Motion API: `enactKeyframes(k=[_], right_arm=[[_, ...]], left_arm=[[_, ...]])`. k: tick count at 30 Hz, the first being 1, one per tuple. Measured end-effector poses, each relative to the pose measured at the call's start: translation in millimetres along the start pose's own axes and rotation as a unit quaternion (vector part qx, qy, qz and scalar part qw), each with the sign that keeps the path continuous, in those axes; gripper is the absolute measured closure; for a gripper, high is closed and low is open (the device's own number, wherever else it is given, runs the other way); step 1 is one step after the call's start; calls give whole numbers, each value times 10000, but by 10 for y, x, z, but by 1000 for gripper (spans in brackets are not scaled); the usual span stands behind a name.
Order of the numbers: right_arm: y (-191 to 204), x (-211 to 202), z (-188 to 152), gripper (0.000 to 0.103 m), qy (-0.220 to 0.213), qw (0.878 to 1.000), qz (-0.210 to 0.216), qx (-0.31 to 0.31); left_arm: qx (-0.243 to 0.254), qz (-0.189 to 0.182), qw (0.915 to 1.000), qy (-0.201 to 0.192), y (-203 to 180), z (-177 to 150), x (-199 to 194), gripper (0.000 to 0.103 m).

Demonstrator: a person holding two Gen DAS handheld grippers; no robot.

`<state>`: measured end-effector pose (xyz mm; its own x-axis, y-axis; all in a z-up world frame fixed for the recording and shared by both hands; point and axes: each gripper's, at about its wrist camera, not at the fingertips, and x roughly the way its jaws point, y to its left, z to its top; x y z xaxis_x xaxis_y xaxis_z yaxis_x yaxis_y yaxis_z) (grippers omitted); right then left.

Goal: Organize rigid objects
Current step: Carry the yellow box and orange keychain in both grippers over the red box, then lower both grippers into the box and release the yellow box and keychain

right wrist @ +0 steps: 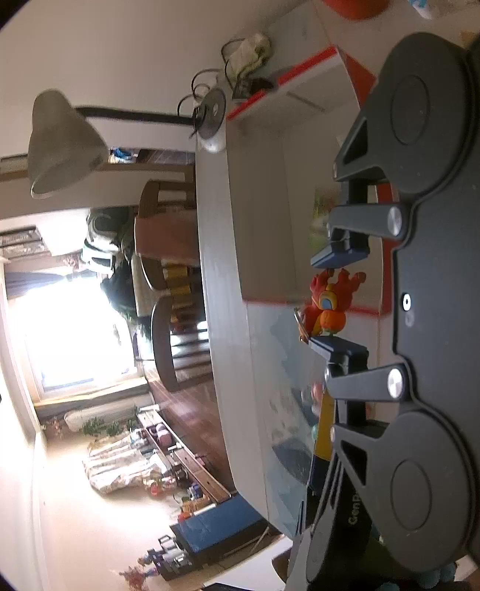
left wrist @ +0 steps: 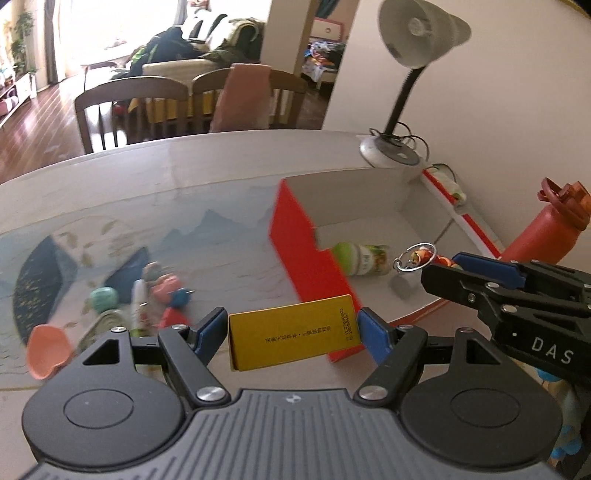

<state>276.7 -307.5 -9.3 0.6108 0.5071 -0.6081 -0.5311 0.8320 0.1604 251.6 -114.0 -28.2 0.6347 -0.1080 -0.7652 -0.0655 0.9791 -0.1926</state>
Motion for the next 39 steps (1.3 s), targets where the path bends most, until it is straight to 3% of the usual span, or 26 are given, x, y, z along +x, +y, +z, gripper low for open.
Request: enactKeyframes(k=[12, 19, 27, 33, 36, 39], right_arm=[[-728, 208, 84, 64, 130, 9990, -415, 110], [-1030, 477, 171, 64, 286, 9977, -617, 52], [-1300, 871, 230, 64, 638, 9951, -758, 36], [-1374, 1171, 220, 64, 1097, 9913, -719, -141], [-1363, 1276, 182, 64, 1303, 9878, -783, -330], [-1359, 1341, 159, 64, 1476, 9850, -782, -436]], left_arm=[[292, -126, 9994, 124, -581, 272, 483, 26], [548, 3, 9980, 325, -884, 386, 881, 26], [699, 151, 9949, 714, -1150, 517, 1330, 26], [499, 327, 9909, 1208, -1160, 548, 1720, 26], [726, 521, 9883, 1236, -1249, 550, 1814, 26], [705, 478, 9875, 1325, -1286, 587, 1893, 26]])
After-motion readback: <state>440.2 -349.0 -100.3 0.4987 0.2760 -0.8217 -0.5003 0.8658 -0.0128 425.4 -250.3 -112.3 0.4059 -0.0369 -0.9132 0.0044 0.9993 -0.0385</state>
